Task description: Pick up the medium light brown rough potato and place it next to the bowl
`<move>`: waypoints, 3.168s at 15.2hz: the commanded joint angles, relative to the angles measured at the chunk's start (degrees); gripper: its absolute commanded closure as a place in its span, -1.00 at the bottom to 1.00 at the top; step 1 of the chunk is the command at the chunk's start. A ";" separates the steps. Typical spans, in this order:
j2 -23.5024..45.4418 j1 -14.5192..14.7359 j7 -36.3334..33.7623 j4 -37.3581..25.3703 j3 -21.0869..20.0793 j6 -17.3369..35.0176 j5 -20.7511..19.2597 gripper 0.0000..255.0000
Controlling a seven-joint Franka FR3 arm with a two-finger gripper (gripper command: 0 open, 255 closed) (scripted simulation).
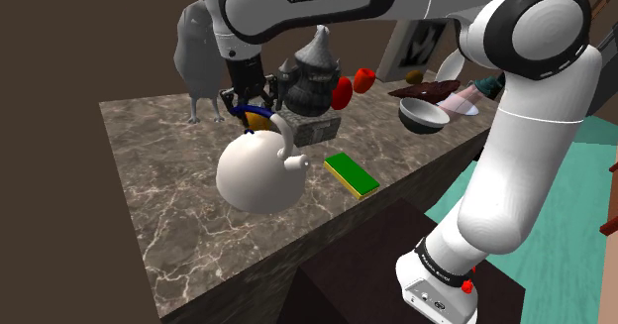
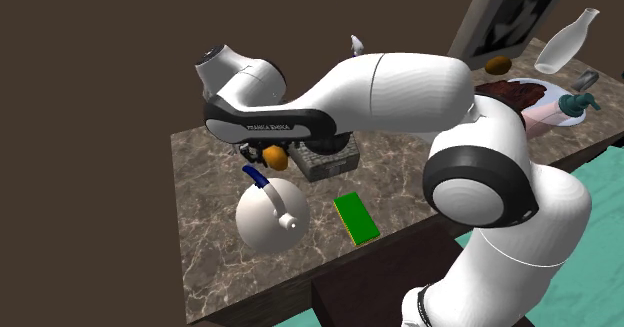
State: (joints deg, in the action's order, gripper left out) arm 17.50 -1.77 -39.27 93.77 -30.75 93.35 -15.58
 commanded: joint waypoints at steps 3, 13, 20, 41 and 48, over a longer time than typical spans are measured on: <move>-0.54 0.13 0.47 -2.58 -0.13 -2.95 0.28 1.00; -0.66 0.86 1.53 -10.15 -0.39 -10.51 0.42 1.00; 0.27 1.85 2.08 -16.83 -0.51 -16.30 -0.08 1.00; -38.98 -11.09 27.72 24.04 12.01 -6.81 9.86 1.00; -46.12 -12.35 34.16 30.88 17.06 -5.94 8.39 1.00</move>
State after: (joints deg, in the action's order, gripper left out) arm -28.62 -14.13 -5.08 124.66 -13.66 87.42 -7.20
